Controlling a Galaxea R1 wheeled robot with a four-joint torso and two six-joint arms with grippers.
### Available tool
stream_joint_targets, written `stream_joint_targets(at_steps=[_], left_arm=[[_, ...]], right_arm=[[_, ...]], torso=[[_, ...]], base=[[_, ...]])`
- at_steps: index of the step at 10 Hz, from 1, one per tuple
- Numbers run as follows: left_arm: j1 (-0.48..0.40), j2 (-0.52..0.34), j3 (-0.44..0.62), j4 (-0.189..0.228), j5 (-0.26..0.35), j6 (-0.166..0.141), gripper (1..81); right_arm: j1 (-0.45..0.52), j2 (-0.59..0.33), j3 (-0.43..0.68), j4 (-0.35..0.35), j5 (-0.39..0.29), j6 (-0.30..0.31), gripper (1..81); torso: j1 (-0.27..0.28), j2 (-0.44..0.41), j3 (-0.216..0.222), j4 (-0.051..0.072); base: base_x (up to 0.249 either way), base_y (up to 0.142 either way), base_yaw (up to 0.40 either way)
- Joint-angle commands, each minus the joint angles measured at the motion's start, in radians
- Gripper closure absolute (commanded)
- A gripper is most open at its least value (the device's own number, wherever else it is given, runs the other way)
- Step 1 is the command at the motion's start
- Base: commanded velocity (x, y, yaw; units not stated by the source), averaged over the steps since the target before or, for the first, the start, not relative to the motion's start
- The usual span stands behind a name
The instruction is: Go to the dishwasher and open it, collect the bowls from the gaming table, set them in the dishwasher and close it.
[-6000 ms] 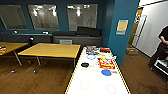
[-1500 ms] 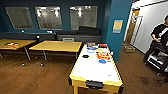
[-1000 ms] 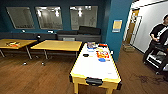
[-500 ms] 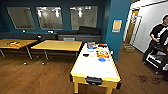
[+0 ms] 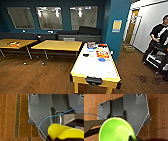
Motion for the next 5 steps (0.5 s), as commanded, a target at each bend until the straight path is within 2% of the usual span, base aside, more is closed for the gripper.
stream_joint_targets(at_steps=[1,5], left_arm=[[-0.044,-0.007,-0.004,0.002,0.064,0.007,81.1],[-0.044,-0.004,-0.003,0.003,0.064,0.007,81.1]], right_arm=[[0.043,-0.032,0.001,-0.01,-0.061,-0.006,81.1],[0.043,-0.031,0.001,-0.01,-0.065,-0.006,81.1]], torso=[[0.0,0.0,0.0,0.0],[0.0,0.0,0.0,0.0]], base=[[0.0,0.0,0.0],[0.0,0.0,0.0]])
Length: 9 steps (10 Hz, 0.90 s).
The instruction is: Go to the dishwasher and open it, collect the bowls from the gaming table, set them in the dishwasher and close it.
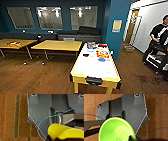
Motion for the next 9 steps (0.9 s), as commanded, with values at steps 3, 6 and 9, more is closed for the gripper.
stream_joint_targets(at_steps=[3,6,9], left_arm=[[-0.044,-0.006,-0.002,0.004,0.061,0.008,81.1],[-0.044,-0.008,-0.002,0.006,0.06,0.01,81.1],[-0.044,-0.008,-0.002,0.016,0.058,0.01,81.1]], right_arm=[[0.044,-0.025,0.008,-0.009,-0.063,-0.006,81.1],[0.044,-0.029,0.006,-0.009,-0.063,-0.006,81.1],[0.043,-0.031,0.008,-0.009,-0.063,-0.006,81.1]], torso=[[0.0,0.0,0.0,0.0],[0.0,0.0,0.0,0.0],[0.0,0.0,0.0,0.0]], base=[[0.0,0.0,0.0],[0.0,0.0,-0.033],[0.0,0.0,-0.296]])
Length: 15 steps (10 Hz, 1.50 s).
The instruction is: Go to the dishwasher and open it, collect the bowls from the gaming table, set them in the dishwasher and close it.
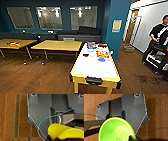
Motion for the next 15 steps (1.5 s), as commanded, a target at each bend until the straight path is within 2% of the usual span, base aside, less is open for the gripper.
stream_joint_targets(at_steps=[1,15], left_arm=[[-0.044,-0.006,-0.002,0.015,0.061,0.007,81.1],[-0.046,0.011,-0.01,0.032,0.061,0.006,81.1]], right_arm=[[0.043,-0.031,0.006,-0.007,-0.063,-0.006,81.1],[0.035,-0.03,0.006,0.0,-0.06,-0.003,81.1]], torso=[[0.0,0.0,0.0,0.0],[0.001,0.0,0.0,0.0]], base=[[0.0,0.0,-0.363],[0.0,0.0,-0.397]])
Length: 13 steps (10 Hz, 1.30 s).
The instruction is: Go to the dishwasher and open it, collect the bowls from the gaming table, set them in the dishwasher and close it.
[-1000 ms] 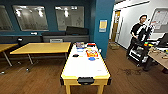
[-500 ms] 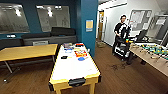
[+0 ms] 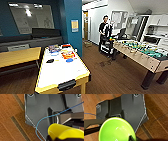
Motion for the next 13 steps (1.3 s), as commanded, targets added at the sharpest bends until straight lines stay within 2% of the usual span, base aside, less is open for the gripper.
stream_joint_targets(at_steps=[1,6,7,9,10,13], left_arm=[[-0.046,-0.007,-0.003,0.008,0.063,0.006,81.1],[-0.047,-0.007,-0.004,0.008,0.063,0.006,81.1],[-0.047,-0.007,-0.004,0.008,0.063,0.006,81.1],[-0.047,-0.007,-0.004,0.008,0.063,0.004,81.1],[-0.047,-0.007,-0.004,0.008,0.063,0.005,81.1],[-0.047,-0.007,-0.004,0.008,0.063,0.005,81.1]], right_arm=[[0.042,-0.024,0.007,0.002,-0.06,-0.003,81.1],[0.04,-0.023,0.006,0.002,-0.06,-0.003,81.1],[0.04,-0.023,0.006,0.003,-0.06,-0.003,81.1],[0.04,-0.023,0.006,0.002,-0.06,-0.003,81.1],[0.04,-0.023,0.006,0.003,-0.06,-0.003,81.1],[0.04,-0.023,0.005,0.002,-0.06,-0.003,81.1]], torso=[[0.0,0.0,0.0,0.0],[0.0,0.0,0.0,0.0],[0.0,0.0,0.039,0.0],[0.0,0.0,0.071,0.0],[0.0,0.0,0.034,0.0],[-0.001,-0.001,0.056,0.0]], base=[[0.0,0.0,-0.4],[0.0,0.0,-0.4],[0.0,0.0,-0.4],[0.0,0.0,-0.4],[0.0,0.0,-0.4],[0.0,0.0,-0.4]])
